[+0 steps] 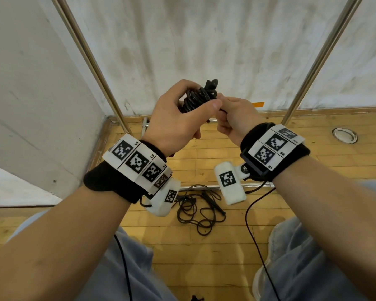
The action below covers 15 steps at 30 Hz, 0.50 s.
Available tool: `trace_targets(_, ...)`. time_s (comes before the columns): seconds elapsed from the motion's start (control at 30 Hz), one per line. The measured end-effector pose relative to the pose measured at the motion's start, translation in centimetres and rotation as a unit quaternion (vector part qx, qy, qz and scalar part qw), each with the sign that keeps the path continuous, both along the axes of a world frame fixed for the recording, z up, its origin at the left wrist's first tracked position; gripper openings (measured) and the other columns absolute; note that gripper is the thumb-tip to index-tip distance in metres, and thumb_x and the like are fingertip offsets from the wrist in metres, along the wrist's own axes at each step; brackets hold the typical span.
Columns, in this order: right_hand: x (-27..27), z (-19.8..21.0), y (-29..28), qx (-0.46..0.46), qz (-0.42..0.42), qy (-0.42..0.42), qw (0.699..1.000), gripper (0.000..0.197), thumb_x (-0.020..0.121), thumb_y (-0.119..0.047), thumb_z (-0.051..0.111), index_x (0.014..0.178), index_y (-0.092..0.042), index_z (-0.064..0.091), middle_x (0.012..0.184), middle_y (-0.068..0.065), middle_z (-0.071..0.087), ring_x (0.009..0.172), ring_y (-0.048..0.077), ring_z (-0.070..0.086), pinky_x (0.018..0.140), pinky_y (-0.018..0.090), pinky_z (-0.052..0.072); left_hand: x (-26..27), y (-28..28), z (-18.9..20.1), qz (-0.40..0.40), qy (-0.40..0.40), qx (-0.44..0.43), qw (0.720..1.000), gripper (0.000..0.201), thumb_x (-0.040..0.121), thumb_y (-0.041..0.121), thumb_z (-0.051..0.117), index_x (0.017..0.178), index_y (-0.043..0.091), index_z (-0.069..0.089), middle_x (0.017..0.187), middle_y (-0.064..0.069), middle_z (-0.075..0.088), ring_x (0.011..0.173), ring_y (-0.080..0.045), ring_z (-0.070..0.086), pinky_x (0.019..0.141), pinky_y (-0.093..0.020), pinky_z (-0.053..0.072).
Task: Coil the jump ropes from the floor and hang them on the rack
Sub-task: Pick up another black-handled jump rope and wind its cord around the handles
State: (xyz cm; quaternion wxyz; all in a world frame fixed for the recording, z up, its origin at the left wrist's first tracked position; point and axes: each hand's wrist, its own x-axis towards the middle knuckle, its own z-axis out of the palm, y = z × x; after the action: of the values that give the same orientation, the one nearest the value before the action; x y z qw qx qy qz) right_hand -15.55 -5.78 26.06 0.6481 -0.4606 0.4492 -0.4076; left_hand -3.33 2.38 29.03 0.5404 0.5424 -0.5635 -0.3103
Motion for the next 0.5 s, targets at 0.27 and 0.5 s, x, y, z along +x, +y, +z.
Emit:
trace_targets(0.27,-0.5,0.0,-0.1,-0.053,0.006,0.0,0.999,0.03,0.099,-0.026,0.046,0.076,-0.009,0.057,0.044,-0.005,0.033,0.042,0.011,0.027,0.045,0.024,0.028,0.9,-0.5,-0.2,0.04,0.008,0.009,0.999,0.026,0.081,0.033,0.069,0.089,0.016,0.05,0.079,-0.016,0.068,0.048,-0.022,0.061,0.051,-0.041,0.052)
trace_targets(0.5,-0.1,0.5,1.4,-0.214,0.001,0.101,0.972,0.022,0.096,-0.023,0.051,0.081,-0.019,0.066,0.071,0.0,0.062,0.057,0.013,0.059,0.065,0.032,0.055,2.1,-1.8,-1.7,0.105,0.018,0.077,0.991,0.033,0.086,0.041,0.064,0.1,0.02,0.043,0.09,-0.004,0.069,0.066,-0.016,0.071,0.076,-0.047,0.058)
